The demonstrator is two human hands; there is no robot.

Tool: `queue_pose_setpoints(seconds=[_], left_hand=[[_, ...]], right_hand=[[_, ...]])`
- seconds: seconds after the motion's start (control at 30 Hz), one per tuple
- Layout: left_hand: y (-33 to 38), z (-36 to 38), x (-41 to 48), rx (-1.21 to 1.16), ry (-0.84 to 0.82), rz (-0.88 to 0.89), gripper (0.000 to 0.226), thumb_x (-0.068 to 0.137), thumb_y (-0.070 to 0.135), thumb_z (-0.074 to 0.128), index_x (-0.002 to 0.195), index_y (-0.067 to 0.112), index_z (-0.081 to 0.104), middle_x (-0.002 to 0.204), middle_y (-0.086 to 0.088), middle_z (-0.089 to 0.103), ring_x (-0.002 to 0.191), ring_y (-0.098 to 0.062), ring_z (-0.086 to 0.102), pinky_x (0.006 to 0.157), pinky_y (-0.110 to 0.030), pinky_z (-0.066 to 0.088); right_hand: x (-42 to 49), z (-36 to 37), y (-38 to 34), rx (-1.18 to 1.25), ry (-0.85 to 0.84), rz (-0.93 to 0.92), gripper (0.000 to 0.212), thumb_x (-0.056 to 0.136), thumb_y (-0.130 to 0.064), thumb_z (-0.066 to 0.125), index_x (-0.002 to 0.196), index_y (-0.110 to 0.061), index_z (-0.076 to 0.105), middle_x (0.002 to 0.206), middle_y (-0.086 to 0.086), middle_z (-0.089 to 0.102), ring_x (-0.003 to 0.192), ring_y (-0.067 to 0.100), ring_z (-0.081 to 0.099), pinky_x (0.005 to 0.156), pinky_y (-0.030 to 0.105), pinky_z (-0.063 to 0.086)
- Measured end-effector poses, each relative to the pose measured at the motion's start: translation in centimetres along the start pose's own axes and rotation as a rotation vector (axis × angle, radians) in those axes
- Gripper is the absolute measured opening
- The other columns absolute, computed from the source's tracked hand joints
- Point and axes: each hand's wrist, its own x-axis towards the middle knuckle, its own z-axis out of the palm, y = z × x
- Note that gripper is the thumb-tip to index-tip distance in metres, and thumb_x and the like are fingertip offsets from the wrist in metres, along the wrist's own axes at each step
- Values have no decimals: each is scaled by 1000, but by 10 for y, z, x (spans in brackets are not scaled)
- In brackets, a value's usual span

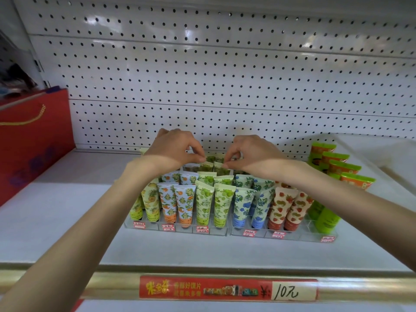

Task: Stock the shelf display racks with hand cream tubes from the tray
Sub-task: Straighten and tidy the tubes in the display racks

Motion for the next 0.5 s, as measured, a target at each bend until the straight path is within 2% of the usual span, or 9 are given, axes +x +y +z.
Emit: queue_pose_setpoints(seconds=[0.17, 0.33, 0.4, 0.5], left_hand=[[-2, 5, 3, 14, 5, 9, 7, 79, 42, 68, 79, 35, 69, 84, 19, 59, 88, -8, 52, 89, -31, 25], [-2, 6, 5, 37, 2, 27, 8, 81, 42, 67, 79, 34, 67, 80, 21, 55, 85, -7, 49, 84, -25, 17], [-2, 6, 6, 39, -5, 40, 8, 81, 42, 66, 78, 34, 65, 85, 19, 57, 86, -8, 50, 85, -25, 17], [-2, 8, 7, 62, 0, 69, 8, 83, 41, 64, 79, 35, 65, 94, 15, 61, 86, -9, 50, 83, -25, 16]], right_hand=[[0, 1, -1, -22, 11, -21, 12, 87, -34, 63, 88, -25, 69, 76, -20, 43, 83, 7, 45, 74, 24, 30], [2, 2, 0, -111, 27, -68, 13, 89, -33, 61, 92, -23, 68, 79, -15, 43, 85, 8, 44, 75, 23, 28], [2, 1, 0, -120, 36, -77, 12, 89, -33, 61, 92, -23, 68, 82, -15, 44, 86, 8, 45, 76, 24, 28], [2, 2, 1, -130, 33, -81, 14, 89, -34, 61, 93, -23, 68, 76, -17, 40, 85, 8, 43, 76, 24, 27]])
